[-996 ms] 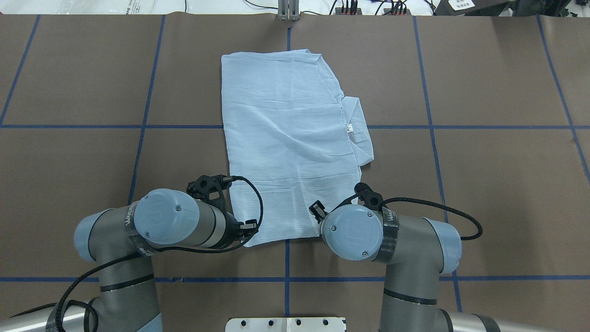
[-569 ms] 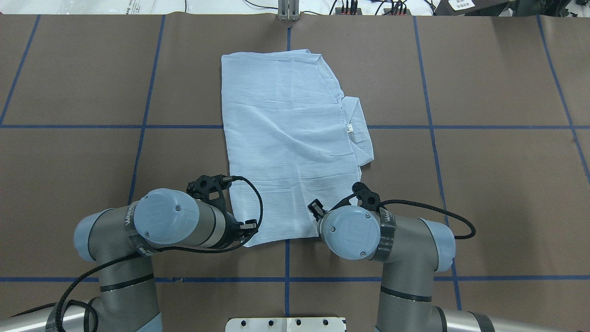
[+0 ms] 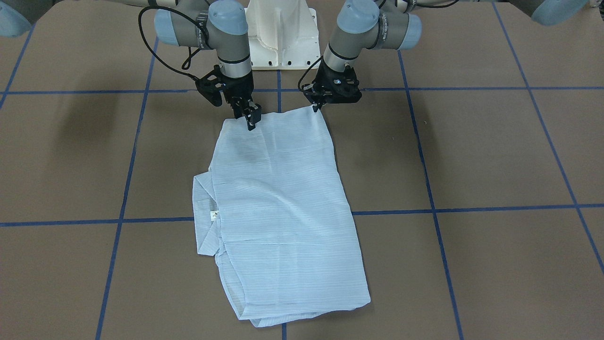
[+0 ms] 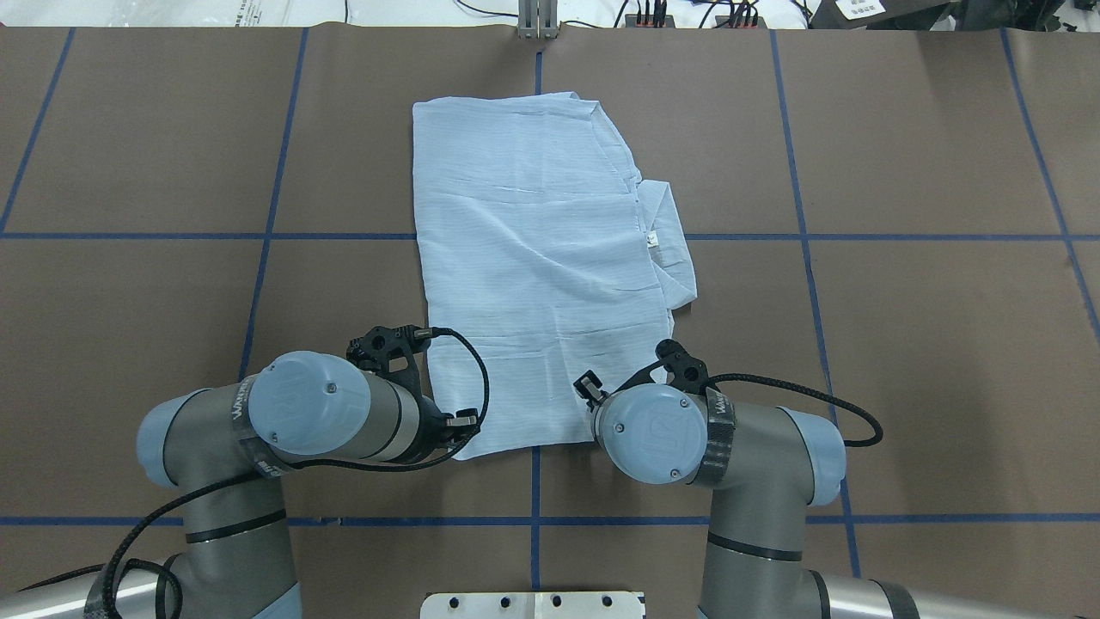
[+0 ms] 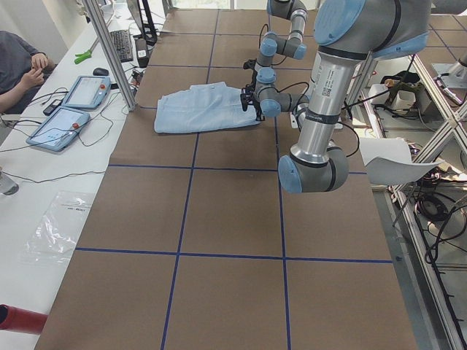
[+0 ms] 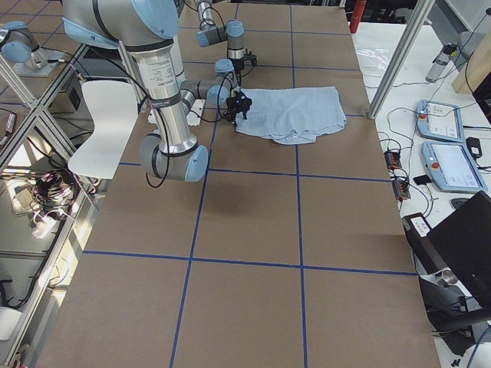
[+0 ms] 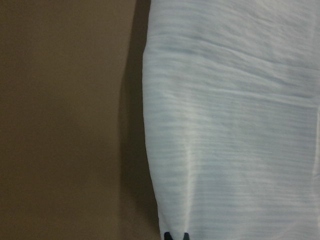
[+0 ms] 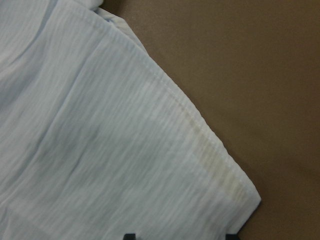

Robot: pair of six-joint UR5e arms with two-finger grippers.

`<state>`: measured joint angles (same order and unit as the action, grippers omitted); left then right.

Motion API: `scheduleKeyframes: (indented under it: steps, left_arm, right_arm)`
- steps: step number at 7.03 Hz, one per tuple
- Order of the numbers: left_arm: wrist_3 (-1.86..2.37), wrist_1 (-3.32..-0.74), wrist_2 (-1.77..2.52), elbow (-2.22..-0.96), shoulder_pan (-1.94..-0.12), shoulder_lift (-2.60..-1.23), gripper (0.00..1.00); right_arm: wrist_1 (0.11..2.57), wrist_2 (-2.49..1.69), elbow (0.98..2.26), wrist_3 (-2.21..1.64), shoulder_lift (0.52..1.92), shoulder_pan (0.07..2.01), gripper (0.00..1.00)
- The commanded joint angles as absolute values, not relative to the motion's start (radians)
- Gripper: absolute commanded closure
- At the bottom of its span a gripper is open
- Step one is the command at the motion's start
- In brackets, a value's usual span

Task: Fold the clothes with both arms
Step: 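Grasp the shirt's edge nearest the robot with both grippers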

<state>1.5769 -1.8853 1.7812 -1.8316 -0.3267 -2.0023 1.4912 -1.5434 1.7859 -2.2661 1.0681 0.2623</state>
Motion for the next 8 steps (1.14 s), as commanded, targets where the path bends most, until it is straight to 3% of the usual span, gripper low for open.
scheduleKeyframes:
  steps: [1, 2, 4, 8]
  left_arm:
    - [1.575, -1.885, 1.782, -1.832, -0.327, -2.002, 1.00]
    - [1.575, -1.885, 1.782, -1.832, -0.327, -2.000, 1.00]
    - [1.575, -1.885, 1.782, -1.832, -0.325, -2.000, 1.00]
    - [1.568, -1.887, 1.782, -1.832, -0.325, -2.002, 1.00]
  right_arm:
    - [1.491, -1.542, 1.784, -2.269, 1.062, 0.262, 0.68]
    - [1.491, -1.533, 1.783, -2.270, 1.055, 0.262, 0.72]
    - [1.491, -1.528, 1.781, -2.270, 1.055, 0.262, 0.99]
    - [1.491, -1.517, 1.786, -2.276, 1.048, 0.267, 1.00]
